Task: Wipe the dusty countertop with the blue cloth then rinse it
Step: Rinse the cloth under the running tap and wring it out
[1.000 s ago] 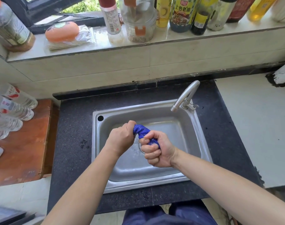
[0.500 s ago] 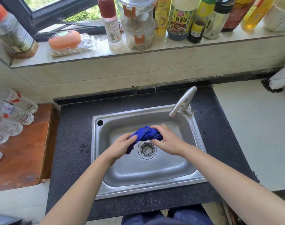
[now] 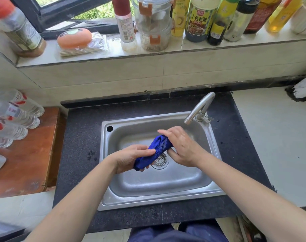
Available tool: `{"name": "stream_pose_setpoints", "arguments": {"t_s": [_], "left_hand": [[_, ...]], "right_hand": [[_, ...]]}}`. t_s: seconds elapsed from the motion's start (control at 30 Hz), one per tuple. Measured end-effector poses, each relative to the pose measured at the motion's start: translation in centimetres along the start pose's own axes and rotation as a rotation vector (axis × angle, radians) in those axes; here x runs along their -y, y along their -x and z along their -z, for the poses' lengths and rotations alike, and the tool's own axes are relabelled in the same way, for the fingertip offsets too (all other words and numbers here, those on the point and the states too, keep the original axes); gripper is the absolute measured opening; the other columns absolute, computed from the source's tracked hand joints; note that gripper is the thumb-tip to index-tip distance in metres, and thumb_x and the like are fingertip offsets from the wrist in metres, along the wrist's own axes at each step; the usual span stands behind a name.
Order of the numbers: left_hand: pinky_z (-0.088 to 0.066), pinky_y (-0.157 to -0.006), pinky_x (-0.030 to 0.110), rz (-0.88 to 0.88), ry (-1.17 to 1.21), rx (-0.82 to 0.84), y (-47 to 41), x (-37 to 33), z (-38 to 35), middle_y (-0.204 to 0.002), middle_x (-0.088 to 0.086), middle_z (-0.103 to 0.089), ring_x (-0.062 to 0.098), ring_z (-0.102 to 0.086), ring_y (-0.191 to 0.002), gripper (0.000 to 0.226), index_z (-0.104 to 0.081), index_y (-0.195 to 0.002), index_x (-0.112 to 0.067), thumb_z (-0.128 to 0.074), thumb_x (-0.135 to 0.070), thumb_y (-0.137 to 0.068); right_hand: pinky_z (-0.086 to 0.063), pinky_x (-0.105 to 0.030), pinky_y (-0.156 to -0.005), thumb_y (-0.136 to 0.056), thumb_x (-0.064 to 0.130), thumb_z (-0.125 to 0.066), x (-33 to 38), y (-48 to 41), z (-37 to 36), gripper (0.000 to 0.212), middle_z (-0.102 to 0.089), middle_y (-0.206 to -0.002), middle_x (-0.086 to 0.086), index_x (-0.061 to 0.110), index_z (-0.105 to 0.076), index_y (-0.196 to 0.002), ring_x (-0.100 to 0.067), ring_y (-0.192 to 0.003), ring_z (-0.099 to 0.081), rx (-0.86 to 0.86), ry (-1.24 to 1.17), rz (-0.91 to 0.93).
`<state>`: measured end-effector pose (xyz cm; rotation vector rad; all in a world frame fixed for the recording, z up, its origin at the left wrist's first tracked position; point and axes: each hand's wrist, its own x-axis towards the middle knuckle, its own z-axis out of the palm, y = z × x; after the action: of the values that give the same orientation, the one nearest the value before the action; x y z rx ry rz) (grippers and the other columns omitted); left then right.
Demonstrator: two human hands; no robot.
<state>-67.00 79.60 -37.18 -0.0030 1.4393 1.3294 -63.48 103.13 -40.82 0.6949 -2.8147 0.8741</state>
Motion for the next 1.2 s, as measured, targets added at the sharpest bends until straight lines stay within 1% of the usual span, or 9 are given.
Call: {"name": "stream_pose_setpoints", "arguments": {"t_s": [0.1, 0.2, 0.37, 0.57, 0.7, 0.83, 0.97, 1.13, 1.2], "left_hand": [[-0.05, -0.066, 0.033, -0.067, -0.146, -0.057, -0.6, 0.3, 0.2, -0.073, 0.0, -0.057, 0.012, -0.054, -0.061, 0.024, -0.063, -0.098, -0.012, -0.068, -0.033, -0.088], [-0.059, -0.067, 0.04, -0.186, -0.527, -0.271, -1.4, 0.3, 0.1, -0.08, -0.001, -0.05, 0.008, -0.055, -0.062, 0.013, -0.056, -0.105, -0.01, -0.059, -0.02, -0.097], [-0.049, -0.073, 0.044, -0.287, -1.236, -0.463, -2.2, 1.8, 0.6, -0.103, 0.002, -0.049, 0.037, -0.058, -0.083, 0.022, -0.046, -0.115, -0.02, -0.044, -0.037, -0.102], [-0.043, -0.066, 0.041, -0.33, -1.21, -0.569, -2.7, 2.8, 0.5, -0.1, 0.007, -0.061, 0.037, -0.056, -0.082, 0.012, -0.045, -0.109, -0.012, -0.045, -0.02, -0.1], [-0.047, -0.067, 0.041, -0.252, -1.127, -0.637, -2.6, 3.6, 1.0, -0.092, -0.004, -0.058, 0.029, -0.055, -0.077, 0.011, -0.041, -0.098, -0.023, -0.05, -0.029, -0.098], [-0.046, -0.066, 0.032, -0.193, -0.644, -0.597, -1.7, 4.3, 2.3, -0.081, -0.006, -0.061, 0.015, -0.056, -0.068, 0.018, -0.053, -0.097, -0.029, -0.068, -0.03, -0.087], [-0.039, -0.055, 0.019, -0.144, -0.202, -0.448, -0.9, 3.5, 1.6, -0.074, 0.008, -0.053, 0.016, -0.049, -0.062, 0.018, -0.059, -0.113, -0.015, -0.053, -0.028, -0.102], [-0.042, -0.06, 0.03, -0.118, -0.045, -0.331, -0.7, 2.8, 1.6, -0.084, 0.016, -0.066, 0.027, -0.059, -0.067, 0.036, -0.05, -0.101, -0.011, -0.071, -0.035, -0.084], [-0.038, -0.054, 0.029, -0.079, -0.081, -0.257, -0.6, 2.4, 1.7, -0.09, 0.017, -0.069, 0.03, -0.06, -0.068, 0.038, -0.043, -0.098, -0.013, -0.071, -0.033, -0.083]], "right_hand": [[-0.043, -0.034, -0.076, -0.079, 0.026, -0.047, 0.5, -0.3, 0.1, 0.041, -0.056, -0.093, -0.008, 0.011, -0.058, -0.115, -0.025, -0.081, -0.051, 0.102, 0.052, -0.047], [-0.039, -0.037, -0.059, -0.075, 0.038, -0.041, 1.7, -0.5, -0.5, 0.018, -0.055, -0.07, -0.003, 0.021, -0.047, -0.078, -0.03, -0.066, -0.049, 0.225, -0.006, -0.314], [-0.016, -0.018, -0.044, -0.061, 0.027, -0.044, 4.2, -1.0, -1.1, 0.013, -0.028, -0.048, 0.0, 0.017, -0.036, -0.06, -0.014, -0.041, -0.02, 0.306, -1.033, -1.022], [-0.011, -0.012, -0.038, -0.074, 0.026, -0.03, 5.6, 0.1, -1.8, 0.011, -0.02, -0.05, 0.007, 0.02, -0.039, -0.07, -0.007, -0.039, -0.013, 0.47, -1.537, -1.076], [-0.025, -0.022, -0.045, -0.069, 0.032, -0.048, 3.5, -0.9, -1.5, 0.016, -0.039, -0.059, 0.001, 0.018, -0.048, -0.076, -0.014, -0.047, -0.032, 0.508, -1.005, -0.933], [-0.053, -0.032, -0.087, -0.079, 0.024, -0.072, 0.9, -0.3, -1.6, 0.04, -0.069, -0.1, 0.007, 0.027, -0.058, -0.117, -0.014, -0.091, -0.066, 0.344, -0.741, -0.815], [-0.05, -0.033, -0.096, -0.083, 0.019, -0.071, -0.3, 0.2, -1.6, 0.053, -0.06, -0.118, 0.004, 0.028, -0.052, -0.132, -0.012, -0.104, -0.059, 0.282, -0.553, -0.67], [-0.048, -0.021, -0.084, -0.086, 0.016, -0.06, 0.3, 0.2, -1.8, 0.055, -0.041, -0.125, 0.006, 0.031, -0.046, -0.138, 0.0, -0.102, -0.051, 0.182, -0.398, -0.496], [-0.04, -0.02, -0.093, -0.086, 0.015, -0.057, 0.7, -0.1, -1.7, 0.058, -0.037, -0.132, 0.008, 0.028, -0.043, -0.141, 0.0, -0.111, -0.046, 0.2, -0.299, -0.433]]}}
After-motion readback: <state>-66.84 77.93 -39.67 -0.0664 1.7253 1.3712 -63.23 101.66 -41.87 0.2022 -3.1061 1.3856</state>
